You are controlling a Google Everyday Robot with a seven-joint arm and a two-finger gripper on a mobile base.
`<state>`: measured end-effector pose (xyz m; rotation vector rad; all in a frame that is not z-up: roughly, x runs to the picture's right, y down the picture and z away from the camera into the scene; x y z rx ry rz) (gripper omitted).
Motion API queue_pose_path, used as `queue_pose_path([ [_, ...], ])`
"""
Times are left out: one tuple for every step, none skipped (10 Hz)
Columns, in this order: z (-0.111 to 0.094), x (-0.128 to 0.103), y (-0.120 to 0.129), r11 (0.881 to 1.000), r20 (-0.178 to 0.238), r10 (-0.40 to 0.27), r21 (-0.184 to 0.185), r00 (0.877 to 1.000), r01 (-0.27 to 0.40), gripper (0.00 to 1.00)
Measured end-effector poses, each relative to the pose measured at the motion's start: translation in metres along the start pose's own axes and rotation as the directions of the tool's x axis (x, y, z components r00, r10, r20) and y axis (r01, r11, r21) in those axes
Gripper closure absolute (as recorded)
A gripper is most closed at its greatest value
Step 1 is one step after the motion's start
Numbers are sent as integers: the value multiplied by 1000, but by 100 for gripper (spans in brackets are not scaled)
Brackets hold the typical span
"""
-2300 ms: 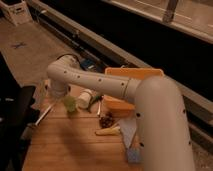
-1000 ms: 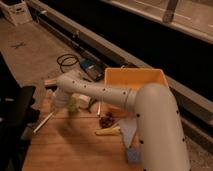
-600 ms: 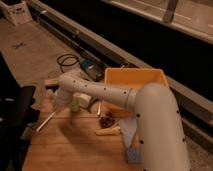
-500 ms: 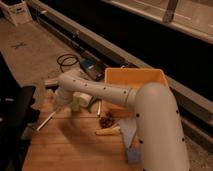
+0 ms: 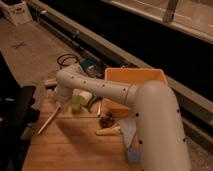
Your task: Place brush in plastic cup
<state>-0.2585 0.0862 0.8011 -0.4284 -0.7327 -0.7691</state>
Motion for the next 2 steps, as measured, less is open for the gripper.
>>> queue_pose_path([
  [-11, 0, -2, 1000, -27, 5, 2, 1000, -5, 20],
  [-28, 1, -5, 1000, -64, 21, 12, 998, -20, 20],
])
